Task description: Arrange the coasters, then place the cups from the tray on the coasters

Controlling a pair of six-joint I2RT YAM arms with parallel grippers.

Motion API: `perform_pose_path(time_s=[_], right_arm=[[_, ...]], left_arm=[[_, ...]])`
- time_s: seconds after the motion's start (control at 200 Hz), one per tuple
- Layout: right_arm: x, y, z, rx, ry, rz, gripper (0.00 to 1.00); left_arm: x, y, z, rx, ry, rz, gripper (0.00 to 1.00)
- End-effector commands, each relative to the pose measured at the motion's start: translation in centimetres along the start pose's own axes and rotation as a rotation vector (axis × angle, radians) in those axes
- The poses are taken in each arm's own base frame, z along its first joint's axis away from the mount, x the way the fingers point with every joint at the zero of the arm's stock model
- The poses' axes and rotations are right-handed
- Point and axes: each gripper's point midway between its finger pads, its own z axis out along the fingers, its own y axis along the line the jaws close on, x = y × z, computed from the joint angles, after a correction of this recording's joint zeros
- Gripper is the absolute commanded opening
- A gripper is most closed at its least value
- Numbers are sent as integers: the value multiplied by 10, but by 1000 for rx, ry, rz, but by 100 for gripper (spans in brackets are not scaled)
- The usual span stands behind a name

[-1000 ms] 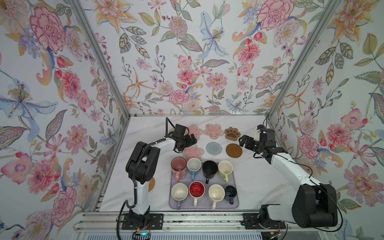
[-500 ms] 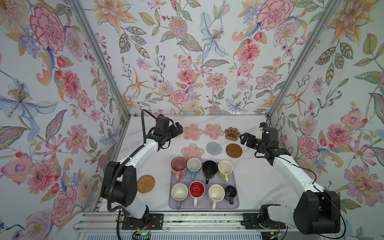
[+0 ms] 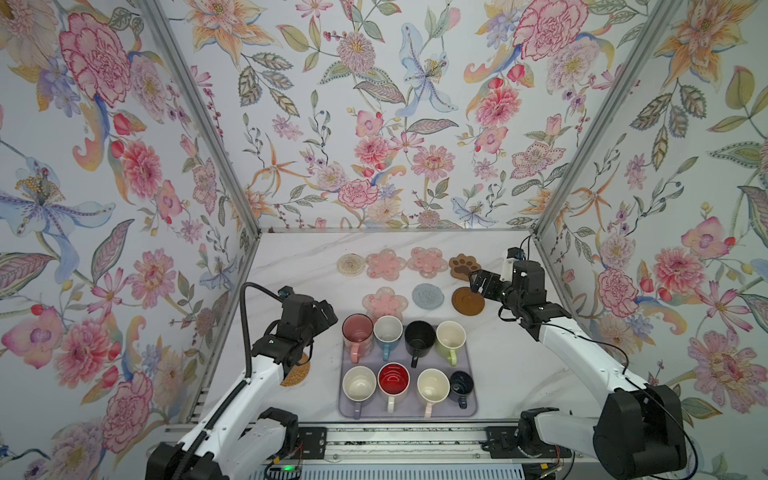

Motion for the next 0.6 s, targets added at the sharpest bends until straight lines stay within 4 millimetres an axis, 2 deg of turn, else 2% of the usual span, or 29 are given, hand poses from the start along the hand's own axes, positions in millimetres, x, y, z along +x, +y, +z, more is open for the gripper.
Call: perform_pose_path(time_s=[0.0, 0.345, 0.595], right_arm=[[0, 2, -2, 9, -28, -13, 99], [12, -1, -4, 18, -9, 17, 99], [16, -3, -6, 30, -1, 24, 99]], left_arm=[[7, 26, -5, -82, -10, -27, 99], [35, 60, -14, -188, 53, -74, 99], [55, 81, -12, -223, 87, -123, 99]])
